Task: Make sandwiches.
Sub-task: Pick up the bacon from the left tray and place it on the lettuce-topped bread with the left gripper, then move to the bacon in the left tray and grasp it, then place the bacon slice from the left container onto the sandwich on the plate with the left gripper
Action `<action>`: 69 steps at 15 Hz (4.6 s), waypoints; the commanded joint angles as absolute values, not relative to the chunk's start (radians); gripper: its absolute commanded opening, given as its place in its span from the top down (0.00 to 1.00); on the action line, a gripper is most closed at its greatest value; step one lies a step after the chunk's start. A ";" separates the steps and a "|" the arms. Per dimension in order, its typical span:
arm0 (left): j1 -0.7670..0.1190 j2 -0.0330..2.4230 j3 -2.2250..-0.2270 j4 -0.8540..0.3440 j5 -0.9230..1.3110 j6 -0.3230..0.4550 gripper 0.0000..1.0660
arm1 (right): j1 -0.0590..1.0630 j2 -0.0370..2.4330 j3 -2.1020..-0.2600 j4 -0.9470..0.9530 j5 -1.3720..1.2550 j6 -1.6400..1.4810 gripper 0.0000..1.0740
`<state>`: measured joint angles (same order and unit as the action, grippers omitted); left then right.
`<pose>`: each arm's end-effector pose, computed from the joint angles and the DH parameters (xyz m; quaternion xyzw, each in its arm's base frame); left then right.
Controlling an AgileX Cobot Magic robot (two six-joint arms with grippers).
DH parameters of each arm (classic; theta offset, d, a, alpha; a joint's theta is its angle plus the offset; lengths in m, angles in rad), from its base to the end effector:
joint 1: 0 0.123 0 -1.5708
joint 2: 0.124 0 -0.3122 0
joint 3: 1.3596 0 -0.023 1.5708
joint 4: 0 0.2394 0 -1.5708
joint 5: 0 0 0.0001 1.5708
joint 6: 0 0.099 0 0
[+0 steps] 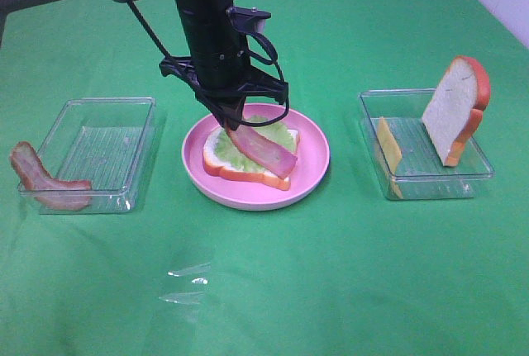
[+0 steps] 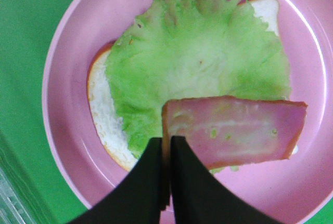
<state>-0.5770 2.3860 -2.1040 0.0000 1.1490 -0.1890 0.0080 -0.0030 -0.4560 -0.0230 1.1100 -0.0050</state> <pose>0.4303 -0.2801 0.1871 0.1915 0.9749 -0.0423 0.1050 -0.0337 -0.0023 0.2517 -0.0052 0.8758 -0.0108 0.4825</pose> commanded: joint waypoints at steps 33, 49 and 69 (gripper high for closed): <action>-0.091 1.983 -1.479 -0.016 1.198 -0.041 0.09 | 0.008 -0.026 -0.453 -0.024 1.107 -0.011 0.11; -0.091 2.062 -1.479 -0.016 1.146 -0.016 0.45 | 0.008 -0.026 -0.453 -0.024 1.107 -0.011 0.11; -0.094 1.887 -1.618 -0.219 1.267 0.033 1.00 | 0.008 -0.026 -0.453 -0.024 1.107 -0.011 0.11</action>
